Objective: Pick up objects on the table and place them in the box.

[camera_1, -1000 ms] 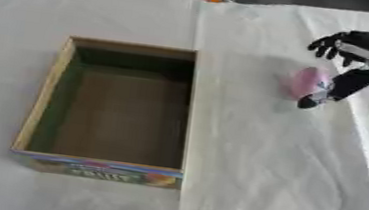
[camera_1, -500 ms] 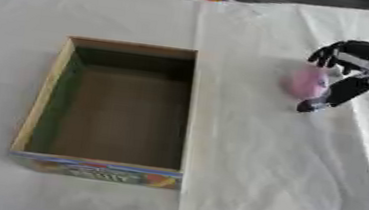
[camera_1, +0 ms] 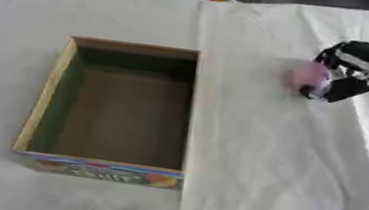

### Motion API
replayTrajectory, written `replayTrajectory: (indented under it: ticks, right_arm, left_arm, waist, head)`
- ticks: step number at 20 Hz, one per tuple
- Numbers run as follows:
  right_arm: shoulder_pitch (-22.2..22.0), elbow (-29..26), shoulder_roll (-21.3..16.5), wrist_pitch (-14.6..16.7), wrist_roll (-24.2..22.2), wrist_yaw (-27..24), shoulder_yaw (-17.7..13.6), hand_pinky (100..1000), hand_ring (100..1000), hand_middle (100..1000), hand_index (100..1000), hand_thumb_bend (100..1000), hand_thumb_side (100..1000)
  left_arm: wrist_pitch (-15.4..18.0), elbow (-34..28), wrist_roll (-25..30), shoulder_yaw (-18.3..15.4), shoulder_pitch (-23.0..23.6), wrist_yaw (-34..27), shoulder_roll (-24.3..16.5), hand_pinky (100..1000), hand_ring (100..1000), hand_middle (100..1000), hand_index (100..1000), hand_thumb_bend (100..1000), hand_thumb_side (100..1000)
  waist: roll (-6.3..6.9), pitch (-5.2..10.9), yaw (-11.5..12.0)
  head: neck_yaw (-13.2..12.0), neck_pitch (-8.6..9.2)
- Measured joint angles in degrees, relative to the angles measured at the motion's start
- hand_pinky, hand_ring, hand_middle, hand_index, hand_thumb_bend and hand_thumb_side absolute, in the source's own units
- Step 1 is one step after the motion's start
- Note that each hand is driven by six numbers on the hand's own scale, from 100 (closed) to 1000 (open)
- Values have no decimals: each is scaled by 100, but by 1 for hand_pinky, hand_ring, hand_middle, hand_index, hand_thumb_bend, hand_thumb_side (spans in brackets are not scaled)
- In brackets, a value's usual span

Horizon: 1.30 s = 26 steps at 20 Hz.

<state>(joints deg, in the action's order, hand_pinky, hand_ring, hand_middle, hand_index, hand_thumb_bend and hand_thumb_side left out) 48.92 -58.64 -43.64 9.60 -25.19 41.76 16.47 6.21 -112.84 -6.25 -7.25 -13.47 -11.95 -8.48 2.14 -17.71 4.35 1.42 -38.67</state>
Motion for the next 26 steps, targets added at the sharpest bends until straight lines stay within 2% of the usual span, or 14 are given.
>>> replayTrajectory:
  ticks: [1,4,6,10,15,21,26]
  right_arm:
    - [0,8,2,10,6,1,0,582,729,604,772,247,481]
    - [0,16,3,52,2,-4,-1,576,714,576,741,199,485]
    - [0,13,3,66,-2,-32,-2,569,705,565,723,100,493]
    - [0,-44,3,75,5,-218,-7,562,702,584,725,100,507]
    - [0,-229,3,62,16,-505,-6,551,697,611,722,100,627]
    - [0,-440,0,14,162,-682,22,545,683,637,706,100,589]
    - [-5,-792,-60,-24,495,-724,71,546,674,643,702,100,601]
  left_arm:
    - [-1,0,3,0,0,-1,0,552,486,574,701,100,962]
    - [-2,0,12,1,0,-2,0,553,487,574,701,100,962]
    - [-2,2,18,3,0,-2,0,553,487,575,701,100,962]
    - [-1,19,29,26,0,-2,1,553,487,575,701,100,960]
    - [1,30,36,28,0,-2,1,553,488,575,701,100,959]
    - [3,30,40,28,0,-2,3,553,488,576,701,100,956]
    - [-6,31,54,29,0,-2,43,554,489,577,701,100,956]
  waist:
    - [0,-4,0]
    - [-2,-9,0]
    - [-3,-9,0]
    - [-8,-9,-5]
    - [-15,-9,-11]
    - [-15,-4,-19]
    - [-17,8,-38]
  head:
    - [0,0]
    - [0,0]
    - [0,-1]
    - [-1,-1]
    - [-2,-1]
    - [-4,-1]
    - [-9,-1]
